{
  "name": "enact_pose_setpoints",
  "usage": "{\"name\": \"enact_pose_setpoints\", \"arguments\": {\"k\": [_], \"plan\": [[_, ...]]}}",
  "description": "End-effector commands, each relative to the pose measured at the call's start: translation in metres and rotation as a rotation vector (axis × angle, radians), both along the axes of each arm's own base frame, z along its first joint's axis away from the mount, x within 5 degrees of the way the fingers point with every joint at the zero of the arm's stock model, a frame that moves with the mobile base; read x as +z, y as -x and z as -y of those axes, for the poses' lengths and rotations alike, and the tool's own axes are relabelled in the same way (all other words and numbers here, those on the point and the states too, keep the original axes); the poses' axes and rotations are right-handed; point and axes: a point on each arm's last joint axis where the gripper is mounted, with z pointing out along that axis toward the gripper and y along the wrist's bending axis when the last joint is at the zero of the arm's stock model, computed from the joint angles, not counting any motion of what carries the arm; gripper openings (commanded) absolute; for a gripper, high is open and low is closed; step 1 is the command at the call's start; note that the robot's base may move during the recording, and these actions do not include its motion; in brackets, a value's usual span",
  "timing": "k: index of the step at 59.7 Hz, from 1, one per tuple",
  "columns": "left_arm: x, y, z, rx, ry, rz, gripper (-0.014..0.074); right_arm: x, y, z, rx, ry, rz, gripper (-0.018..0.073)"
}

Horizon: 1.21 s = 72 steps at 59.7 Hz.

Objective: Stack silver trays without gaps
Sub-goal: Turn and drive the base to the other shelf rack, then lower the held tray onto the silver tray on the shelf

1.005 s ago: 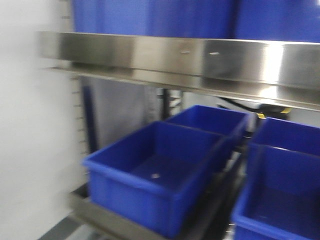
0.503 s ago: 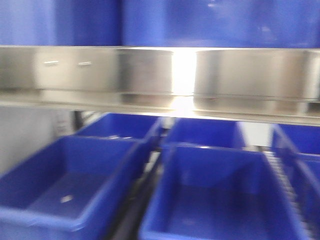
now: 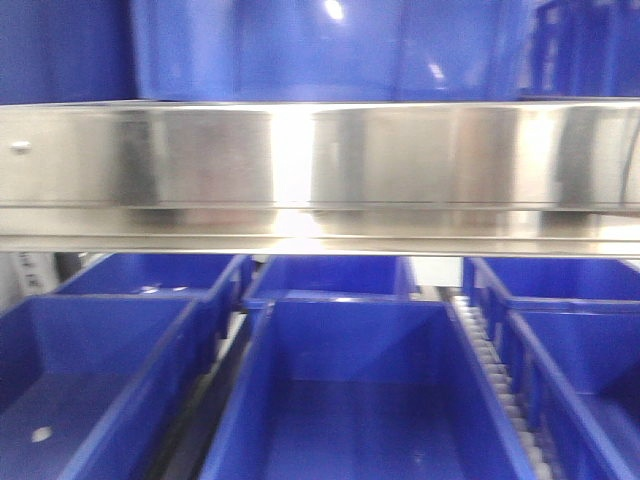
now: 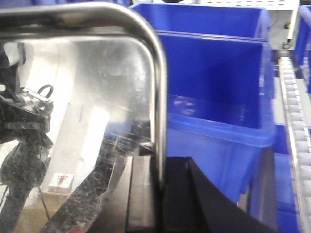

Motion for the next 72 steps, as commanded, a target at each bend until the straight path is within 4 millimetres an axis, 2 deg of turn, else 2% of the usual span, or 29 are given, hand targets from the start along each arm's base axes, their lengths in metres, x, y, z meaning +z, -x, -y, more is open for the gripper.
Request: {"name": "enact_pose_setpoints", "arguments": {"k": [1,48,56,72], "plan": [[0.009,0.006,0.008,-0.052,0.063,0.044,-0.0019,0.011,0.003,-0.006,0.019,-0.051,0.063,-0.008],[0.007,0.004,0.008,-0.042,0.037,0.049,-0.0019,0.009,0.004,-0.007,0.023,-0.047,0.044,-0.008],[-0.011,-0.004,0.008,0.007,-0.066,-0.023,-0.0019,0.0,0.004,-0.01,0.049,-0.053,-0.048,-0.008],[-0.063,-0.023,0.014,0.097,-0.286,-0.236,-0.0019,-0.042,-0.013,-0.017,0.097,-0.012,-0.319,-0.008]]}}
